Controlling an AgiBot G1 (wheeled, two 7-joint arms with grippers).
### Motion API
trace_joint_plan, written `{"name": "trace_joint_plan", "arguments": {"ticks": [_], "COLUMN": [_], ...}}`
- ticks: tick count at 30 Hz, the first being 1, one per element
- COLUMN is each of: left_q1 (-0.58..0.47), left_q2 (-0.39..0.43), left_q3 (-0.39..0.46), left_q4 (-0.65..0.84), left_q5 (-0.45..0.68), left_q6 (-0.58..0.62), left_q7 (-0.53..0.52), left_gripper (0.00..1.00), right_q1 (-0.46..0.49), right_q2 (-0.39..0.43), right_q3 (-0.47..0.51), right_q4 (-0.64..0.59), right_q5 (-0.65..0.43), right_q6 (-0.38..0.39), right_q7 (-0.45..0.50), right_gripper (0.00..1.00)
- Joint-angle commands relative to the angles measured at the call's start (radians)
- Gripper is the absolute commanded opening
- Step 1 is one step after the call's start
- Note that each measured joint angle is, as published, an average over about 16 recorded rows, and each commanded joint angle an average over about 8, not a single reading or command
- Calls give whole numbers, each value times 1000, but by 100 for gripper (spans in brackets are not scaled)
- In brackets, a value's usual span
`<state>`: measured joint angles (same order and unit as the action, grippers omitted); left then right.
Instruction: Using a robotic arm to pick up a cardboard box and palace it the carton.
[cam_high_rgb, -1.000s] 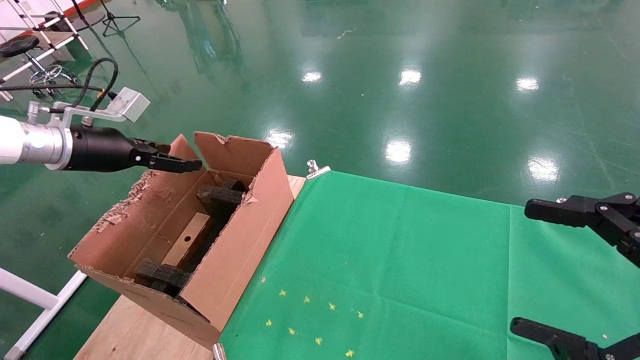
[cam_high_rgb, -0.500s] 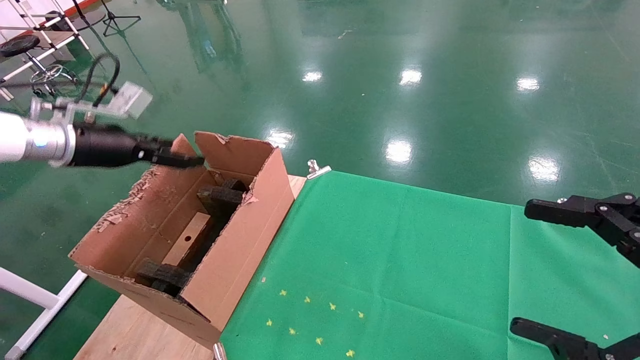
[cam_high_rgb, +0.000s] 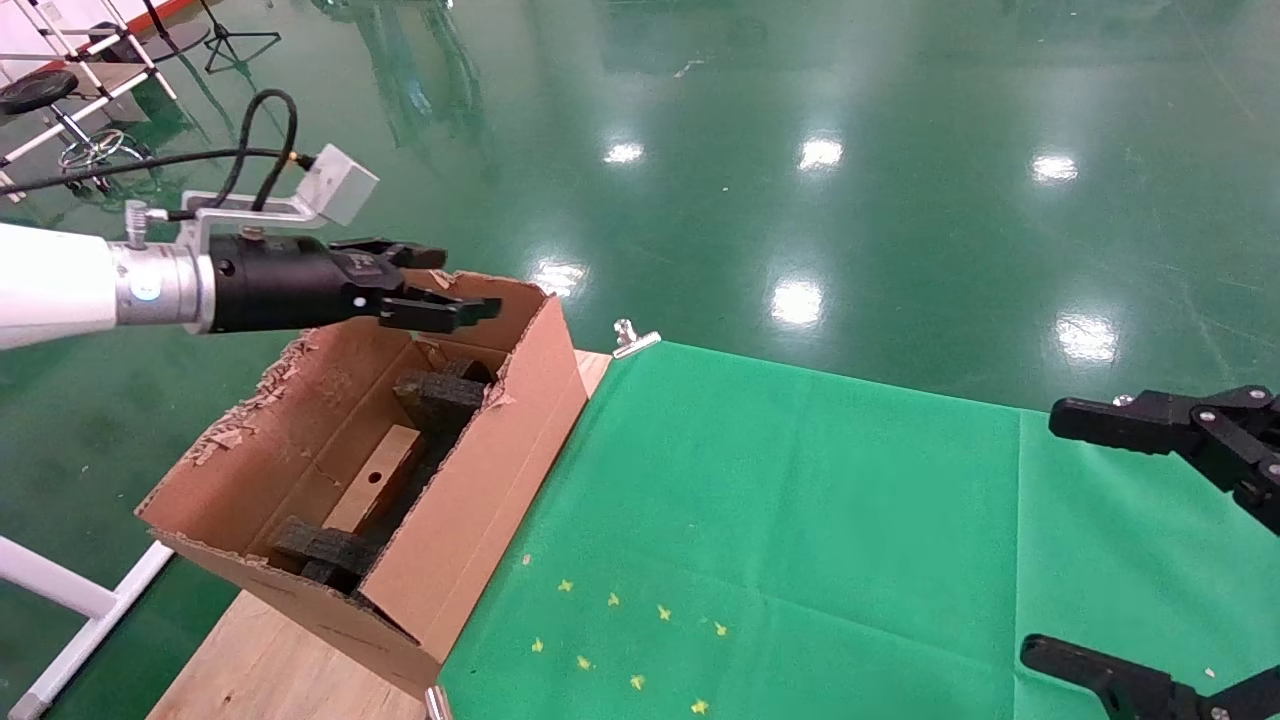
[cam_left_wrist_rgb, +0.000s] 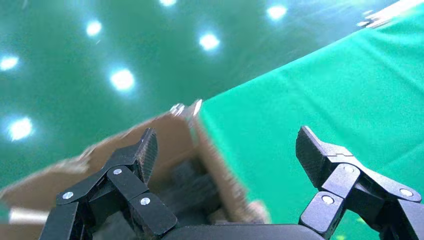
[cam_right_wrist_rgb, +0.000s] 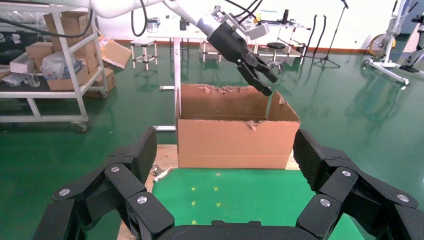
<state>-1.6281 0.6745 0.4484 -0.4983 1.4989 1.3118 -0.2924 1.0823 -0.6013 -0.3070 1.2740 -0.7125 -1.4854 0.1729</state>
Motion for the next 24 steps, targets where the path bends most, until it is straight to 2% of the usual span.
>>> {"name": "trace_joint_plan", "arguments": {"ticks": [1, 24], "left_q1": [27, 336], "left_q2": [-3, -38], "left_q3": [-8, -102], "left_q4": [-38, -476], "left_q5": [-37, -466], "left_q6": [9, 111], "left_q7": [5, 63], "left_gripper": [100, 100], "right_q1": [0, 0], "right_q2": [0, 0], "right_q3": [0, -1], "right_q4": [0, 0], "right_q5": [0, 1], "right_q6": [0, 0], "right_q7": [0, 0], "right_gripper": [100, 100]}}
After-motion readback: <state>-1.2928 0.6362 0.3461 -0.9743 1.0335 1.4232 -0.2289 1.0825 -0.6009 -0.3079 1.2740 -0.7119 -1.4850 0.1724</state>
